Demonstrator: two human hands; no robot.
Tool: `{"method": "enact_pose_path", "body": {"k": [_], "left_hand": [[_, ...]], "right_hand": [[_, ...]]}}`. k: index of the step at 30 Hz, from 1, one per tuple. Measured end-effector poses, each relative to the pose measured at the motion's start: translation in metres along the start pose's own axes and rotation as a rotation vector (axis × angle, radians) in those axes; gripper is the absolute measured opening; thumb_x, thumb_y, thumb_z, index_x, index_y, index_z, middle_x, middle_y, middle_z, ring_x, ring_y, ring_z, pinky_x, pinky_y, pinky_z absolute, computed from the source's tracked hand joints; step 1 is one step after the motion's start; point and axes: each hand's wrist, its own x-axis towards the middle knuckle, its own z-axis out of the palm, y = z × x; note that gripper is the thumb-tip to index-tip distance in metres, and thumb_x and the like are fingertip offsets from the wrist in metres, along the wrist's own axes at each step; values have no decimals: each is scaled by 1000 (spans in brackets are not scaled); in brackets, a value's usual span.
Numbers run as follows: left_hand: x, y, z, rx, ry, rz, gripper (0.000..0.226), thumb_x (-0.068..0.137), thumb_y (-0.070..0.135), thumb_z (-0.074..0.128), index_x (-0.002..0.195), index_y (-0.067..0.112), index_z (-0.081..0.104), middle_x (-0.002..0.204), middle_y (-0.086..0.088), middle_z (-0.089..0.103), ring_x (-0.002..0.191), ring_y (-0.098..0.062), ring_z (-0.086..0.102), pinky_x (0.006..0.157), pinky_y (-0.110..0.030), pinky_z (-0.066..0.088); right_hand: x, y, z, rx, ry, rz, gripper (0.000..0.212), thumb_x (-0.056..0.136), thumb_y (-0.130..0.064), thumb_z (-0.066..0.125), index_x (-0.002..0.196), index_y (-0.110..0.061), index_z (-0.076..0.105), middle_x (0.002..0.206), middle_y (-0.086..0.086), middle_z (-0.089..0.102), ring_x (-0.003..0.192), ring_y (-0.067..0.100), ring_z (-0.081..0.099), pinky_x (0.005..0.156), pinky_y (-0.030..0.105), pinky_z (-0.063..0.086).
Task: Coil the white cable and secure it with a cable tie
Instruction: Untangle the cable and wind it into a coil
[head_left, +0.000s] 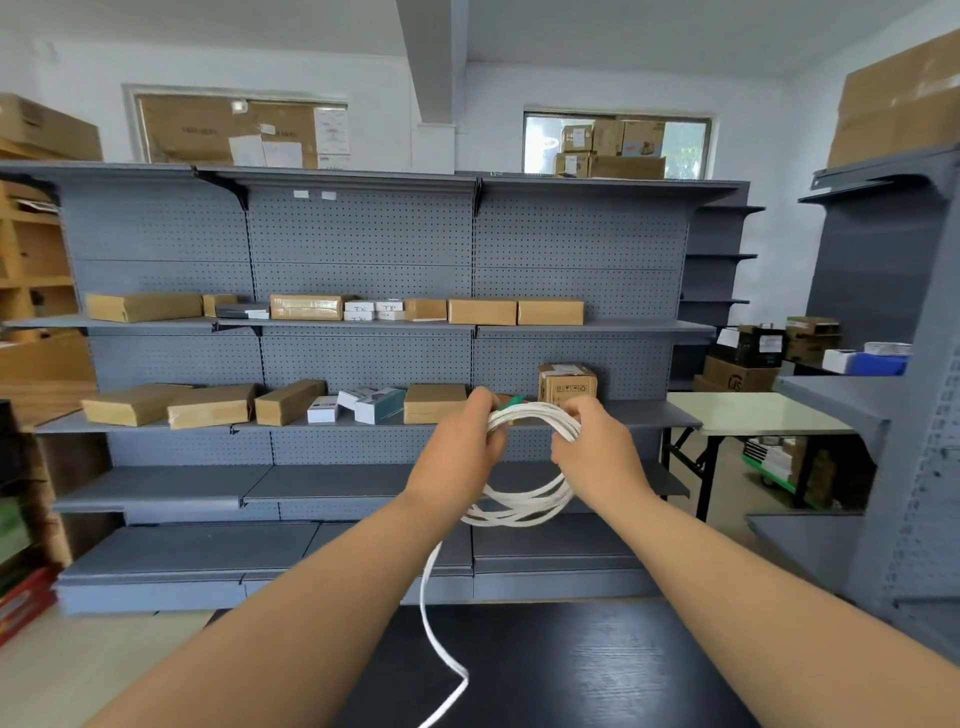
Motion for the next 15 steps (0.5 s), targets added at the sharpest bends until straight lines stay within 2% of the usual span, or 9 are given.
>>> {"method": "enact_pose_path", "body": {"k": [4, 8, 10, 13, 15], "left_hand": [[6, 5, -3, 198, -13, 90, 12, 95, 15, 45, 105, 9, 44, 94, -10, 49, 79, -31, 53, 67, -42, 44], [8, 6, -7, 321, -103, 140, 18, 94, 14, 46, 111, 10, 44, 103, -12, 49, 79, -29, 52, 63, -39, 40], [6, 6, -8, 357, -136, 171, 19, 93, 13, 46, 112, 12, 43, 100, -9, 47, 77, -26, 48, 63, -38, 39], [5, 6, -7, 361, -160, 203, 20, 92, 13, 48, 112, 14, 45, 91, -2, 39, 82, -28, 52, 67, -38, 41], [5, 4, -7, 355, -158, 215, 21, 91, 12, 48, 112, 12, 46, 91, -5, 43, 84, -31, 54, 69, -40, 42]], "right_hand": [[-1, -5, -6, -237, -53, -165, 26, 91, -13, 53, 117, -17, 48, 105, 7, 63, 85, 24, 57, 66, 30, 44], [0, -7, -8, -278, -179, -246, 40, 89, -19, 58, 125, -19, 42, 123, 5, 52, 106, 24, 54, 85, 35, 46], [0, -9, -7, -306, -228, -272, 39, 90, -22, 58, 125, -17, 43, 124, 5, 49, 110, 23, 52, 90, 37, 46], [-2, -11, -6, -363, -223, -309, 34, 95, -23, 50, 127, -14, 40, 117, 10, 55, 94, 25, 56, 73, 33, 44], [-4, -11, -6, -438, -191, -341, 48, 97, -22, 45, 141, -17, 25, 121, 13, 55, 88, 29, 58, 65, 33, 40]]}}
